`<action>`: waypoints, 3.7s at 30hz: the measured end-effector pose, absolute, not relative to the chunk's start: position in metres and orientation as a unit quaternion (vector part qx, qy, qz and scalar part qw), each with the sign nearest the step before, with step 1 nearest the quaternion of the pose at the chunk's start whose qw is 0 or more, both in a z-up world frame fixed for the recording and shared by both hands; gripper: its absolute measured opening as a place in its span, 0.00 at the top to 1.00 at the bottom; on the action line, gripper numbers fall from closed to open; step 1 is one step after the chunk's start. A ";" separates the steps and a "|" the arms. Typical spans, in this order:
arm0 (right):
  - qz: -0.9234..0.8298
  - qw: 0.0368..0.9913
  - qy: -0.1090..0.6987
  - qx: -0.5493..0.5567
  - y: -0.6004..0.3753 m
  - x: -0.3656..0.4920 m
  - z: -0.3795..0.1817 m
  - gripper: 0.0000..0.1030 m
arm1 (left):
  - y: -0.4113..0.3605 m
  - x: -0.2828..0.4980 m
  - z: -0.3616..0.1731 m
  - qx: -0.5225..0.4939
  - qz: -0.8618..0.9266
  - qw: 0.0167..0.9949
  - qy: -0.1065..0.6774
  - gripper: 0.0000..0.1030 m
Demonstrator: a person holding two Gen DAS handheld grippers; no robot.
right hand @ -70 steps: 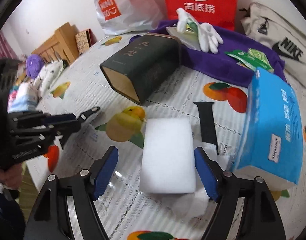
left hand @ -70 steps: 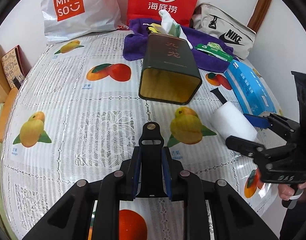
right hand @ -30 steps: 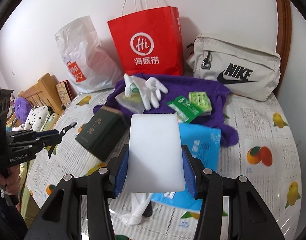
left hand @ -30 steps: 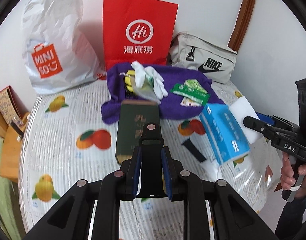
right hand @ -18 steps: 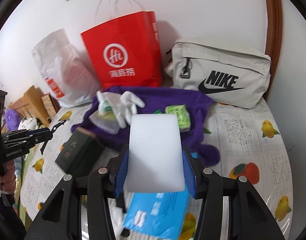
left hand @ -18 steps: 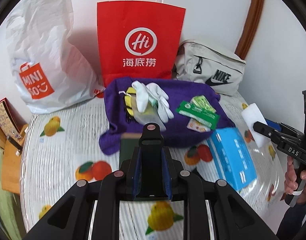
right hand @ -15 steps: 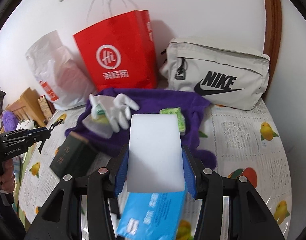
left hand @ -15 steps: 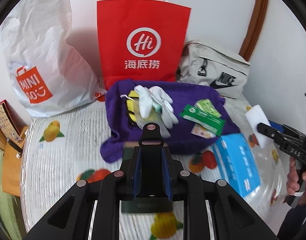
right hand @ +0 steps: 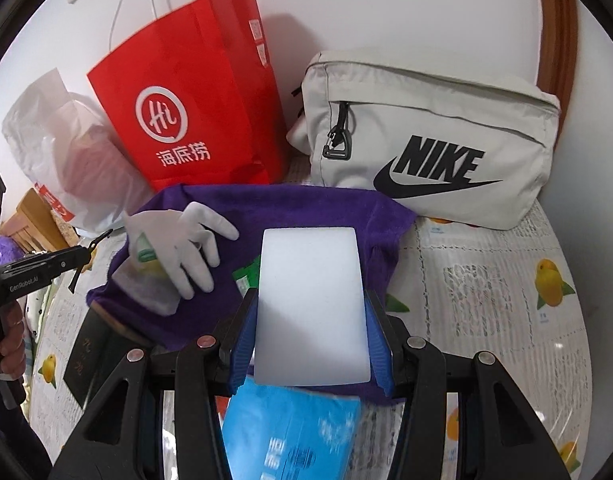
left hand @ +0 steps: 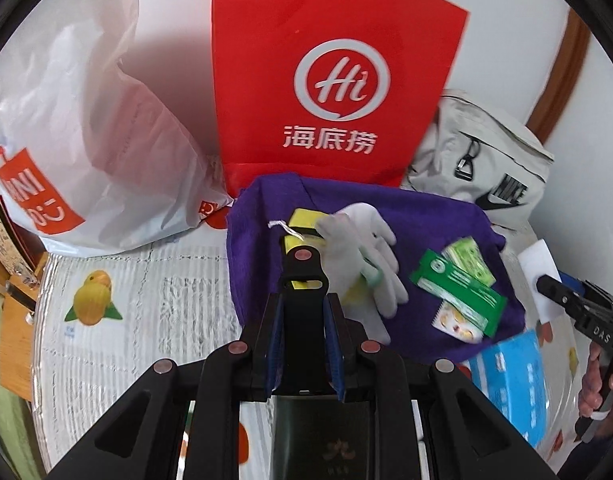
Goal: Organize soft objects
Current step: 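Open the right tool to drop the sponge block onto the towel, then move the right tool back and grasp the white crumpled tissue, then lift the white tissue with the right tool while the left grasps the black watch strap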
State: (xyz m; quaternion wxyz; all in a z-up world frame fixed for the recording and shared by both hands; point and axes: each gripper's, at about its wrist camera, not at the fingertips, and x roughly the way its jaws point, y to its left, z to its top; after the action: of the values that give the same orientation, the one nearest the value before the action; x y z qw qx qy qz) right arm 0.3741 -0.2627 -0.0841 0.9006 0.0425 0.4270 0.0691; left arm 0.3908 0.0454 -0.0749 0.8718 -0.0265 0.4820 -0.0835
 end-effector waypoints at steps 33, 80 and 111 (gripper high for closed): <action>0.084 0.860 0.503 0.030 -0.257 0.421 -0.142 0.37 | 0.042 0.436 -0.131 -0.054 -0.082 0.840 0.534 0.67; 0.170 0.870 0.463 -0.031 -0.169 0.164 -0.156 0.52 | 0.031 0.185 -0.064 -0.016 -0.094 0.862 0.497 0.50; 0.110 0.900 0.421 0.014 -0.276 0.111 -0.140 0.75 | -0.096 0.177 -0.145 0.018 -0.180 0.816 0.549 0.46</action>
State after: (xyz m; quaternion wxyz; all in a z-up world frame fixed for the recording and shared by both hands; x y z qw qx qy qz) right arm 0.1108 -0.2758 -0.1396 0.9002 0.0142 0.4209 0.1103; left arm 0.1775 -0.0958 -0.1455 0.8160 0.0177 0.5489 -0.1802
